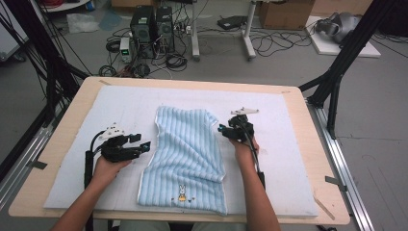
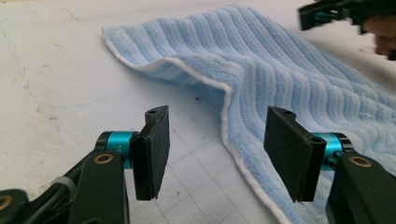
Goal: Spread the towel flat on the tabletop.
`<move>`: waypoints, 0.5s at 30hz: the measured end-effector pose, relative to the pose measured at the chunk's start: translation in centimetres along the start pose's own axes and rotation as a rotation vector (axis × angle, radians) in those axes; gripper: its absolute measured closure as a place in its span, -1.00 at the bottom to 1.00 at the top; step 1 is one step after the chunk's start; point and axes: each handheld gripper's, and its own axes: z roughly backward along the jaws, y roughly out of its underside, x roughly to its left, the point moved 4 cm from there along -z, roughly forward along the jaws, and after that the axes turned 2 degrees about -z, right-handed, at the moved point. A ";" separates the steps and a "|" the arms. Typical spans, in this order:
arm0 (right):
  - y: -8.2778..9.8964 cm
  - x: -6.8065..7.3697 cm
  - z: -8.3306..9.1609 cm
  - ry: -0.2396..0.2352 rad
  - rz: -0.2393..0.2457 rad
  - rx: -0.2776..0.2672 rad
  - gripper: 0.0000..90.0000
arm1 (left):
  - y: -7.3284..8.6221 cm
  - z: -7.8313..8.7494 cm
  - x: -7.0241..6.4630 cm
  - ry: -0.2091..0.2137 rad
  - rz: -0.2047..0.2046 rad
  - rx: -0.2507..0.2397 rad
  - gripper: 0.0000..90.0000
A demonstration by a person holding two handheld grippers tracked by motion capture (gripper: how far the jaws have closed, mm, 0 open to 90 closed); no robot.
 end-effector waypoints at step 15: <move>-2.4 -1.6 -2.5 0.267 0.225 0.146 0.96 | -1.8 -0.4 2.0 -0.074 0.050 -0.023 -0.05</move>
